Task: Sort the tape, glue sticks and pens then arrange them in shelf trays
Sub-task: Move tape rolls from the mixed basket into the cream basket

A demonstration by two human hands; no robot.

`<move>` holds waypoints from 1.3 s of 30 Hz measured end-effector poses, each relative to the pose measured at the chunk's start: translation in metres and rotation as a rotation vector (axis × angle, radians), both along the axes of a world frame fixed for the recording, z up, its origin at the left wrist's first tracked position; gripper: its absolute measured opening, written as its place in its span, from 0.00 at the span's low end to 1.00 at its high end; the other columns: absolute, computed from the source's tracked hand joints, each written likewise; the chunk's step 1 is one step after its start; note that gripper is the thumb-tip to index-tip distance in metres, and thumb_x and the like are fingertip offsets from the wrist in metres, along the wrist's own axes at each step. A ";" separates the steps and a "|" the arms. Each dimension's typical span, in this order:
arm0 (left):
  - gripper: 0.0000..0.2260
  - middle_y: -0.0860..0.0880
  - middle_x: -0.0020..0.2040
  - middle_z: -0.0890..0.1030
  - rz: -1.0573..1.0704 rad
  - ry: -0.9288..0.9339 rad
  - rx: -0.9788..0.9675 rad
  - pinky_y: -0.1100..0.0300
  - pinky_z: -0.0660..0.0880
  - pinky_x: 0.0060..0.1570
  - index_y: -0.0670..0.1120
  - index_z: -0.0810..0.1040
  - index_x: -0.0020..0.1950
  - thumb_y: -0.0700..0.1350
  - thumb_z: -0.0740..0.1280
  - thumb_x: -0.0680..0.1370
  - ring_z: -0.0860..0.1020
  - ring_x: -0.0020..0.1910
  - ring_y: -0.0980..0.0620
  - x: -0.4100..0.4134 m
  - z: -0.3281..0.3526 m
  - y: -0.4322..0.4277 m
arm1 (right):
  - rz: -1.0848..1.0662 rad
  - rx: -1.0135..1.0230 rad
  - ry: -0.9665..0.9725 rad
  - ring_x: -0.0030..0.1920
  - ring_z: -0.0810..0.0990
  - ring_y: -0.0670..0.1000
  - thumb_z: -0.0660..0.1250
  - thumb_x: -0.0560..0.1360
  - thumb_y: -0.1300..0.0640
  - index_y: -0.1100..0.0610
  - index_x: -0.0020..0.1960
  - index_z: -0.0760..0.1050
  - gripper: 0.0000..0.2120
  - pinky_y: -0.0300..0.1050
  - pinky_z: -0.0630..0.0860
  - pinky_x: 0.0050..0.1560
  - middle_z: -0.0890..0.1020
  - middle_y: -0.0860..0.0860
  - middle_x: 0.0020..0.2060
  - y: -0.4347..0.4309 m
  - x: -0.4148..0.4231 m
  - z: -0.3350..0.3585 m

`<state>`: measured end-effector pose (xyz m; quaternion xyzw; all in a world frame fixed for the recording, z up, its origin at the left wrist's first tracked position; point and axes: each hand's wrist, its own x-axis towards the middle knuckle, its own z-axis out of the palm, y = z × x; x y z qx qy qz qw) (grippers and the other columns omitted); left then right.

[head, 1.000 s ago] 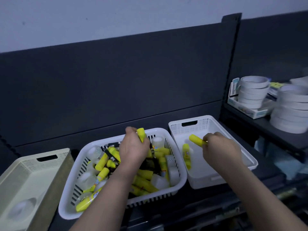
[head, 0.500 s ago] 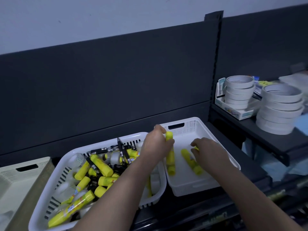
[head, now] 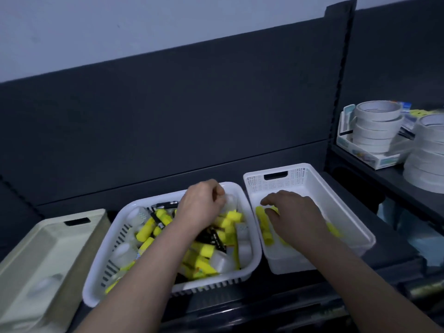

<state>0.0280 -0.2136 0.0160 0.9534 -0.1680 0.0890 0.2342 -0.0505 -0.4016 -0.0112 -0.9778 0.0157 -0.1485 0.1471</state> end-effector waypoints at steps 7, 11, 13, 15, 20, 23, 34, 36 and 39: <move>0.05 0.54 0.41 0.82 0.117 0.145 0.034 0.56 0.76 0.48 0.53 0.77 0.42 0.46 0.72 0.72 0.80 0.44 0.52 -0.025 -0.012 0.105 | 0.146 0.018 0.015 0.57 0.77 0.48 0.61 0.77 0.49 0.42 0.58 0.76 0.11 0.46 0.70 0.55 0.80 0.43 0.55 0.072 -0.003 0.001; 0.07 0.54 0.41 0.81 0.092 0.183 0.031 0.58 0.76 0.47 0.57 0.76 0.42 0.46 0.72 0.73 0.80 0.44 0.54 -0.036 -0.020 0.125 | 0.172 -0.012 0.051 0.52 0.79 0.46 0.64 0.73 0.42 0.43 0.53 0.78 0.11 0.43 0.70 0.51 0.82 0.43 0.47 0.089 -0.011 0.005; 0.07 0.56 0.39 0.81 0.072 0.190 0.005 0.59 0.76 0.47 0.56 0.76 0.41 0.46 0.73 0.73 0.79 0.43 0.55 -0.039 -0.022 0.125 | 0.180 -0.010 0.157 0.50 0.79 0.44 0.67 0.68 0.38 0.42 0.52 0.78 0.15 0.42 0.70 0.48 0.82 0.41 0.43 0.093 -0.017 0.007; 0.06 0.56 0.39 0.81 0.043 0.203 -0.015 0.59 0.76 0.47 0.55 0.77 0.43 0.46 0.72 0.73 0.79 0.42 0.55 -0.040 -0.021 0.121 | 0.210 -0.005 0.271 0.49 0.77 0.44 0.69 0.67 0.41 0.42 0.53 0.78 0.16 0.41 0.71 0.45 0.79 0.41 0.40 0.097 -0.022 0.010; 0.03 0.55 0.40 0.82 -0.052 0.183 -0.012 0.57 0.76 0.46 0.53 0.80 0.46 0.45 0.70 0.74 0.79 0.43 0.54 -0.036 -0.014 0.091 | 0.119 0.226 0.246 0.51 0.78 0.46 0.69 0.70 0.49 0.42 0.58 0.77 0.16 0.42 0.74 0.50 0.79 0.42 0.41 0.089 -0.028 0.020; 0.05 0.55 0.42 0.81 -0.135 0.163 0.022 0.59 0.74 0.44 0.54 0.80 0.47 0.46 0.70 0.73 0.78 0.44 0.54 -0.032 -0.011 0.062 | 0.001 0.238 0.061 0.55 0.75 0.47 0.70 0.70 0.49 0.43 0.60 0.76 0.18 0.43 0.71 0.52 0.78 0.41 0.43 0.064 -0.026 0.024; 0.17 0.45 0.58 0.71 -0.214 0.181 0.542 0.49 0.73 0.52 0.52 0.76 0.63 0.54 0.66 0.76 0.65 0.65 0.43 -0.015 -0.032 -0.028 | -0.065 0.042 -0.023 0.59 0.72 0.51 0.66 0.75 0.50 0.45 0.64 0.73 0.18 0.49 0.69 0.56 0.80 0.43 0.55 0.029 -0.031 0.007; 0.16 0.45 0.58 0.70 -0.218 0.139 0.617 0.49 0.72 0.53 0.53 0.77 0.62 0.55 0.66 0.76 0.65 0.64 0.43 -0.013 -0.033 -0.030 | -0.051 0.050 -0.045 0.58 0.72 0.51 0.67 0.75 0.50 0.45 0.64 0.74 0.18 0.50 0.69 0.55 0.80 0.43 0.55 0.028 -0.028 0.006; 0.19 0.45 0.58 0.70 -0.235 0.108 0.680 0.50 0.69 0.55 0.52 0.77 0.62 0.59 0.66 0.75 0.65 0.62 0.43 -0.009 -0.033 -0.028 | -0.028 0.074 -0.066 0.56 0.73 0.52 0.67 0.74 0.51 0.46 0.64 0.74 0.18 0.50 0.71 0.53 0.81 0.44 0.53 0.029 -0.024 0.003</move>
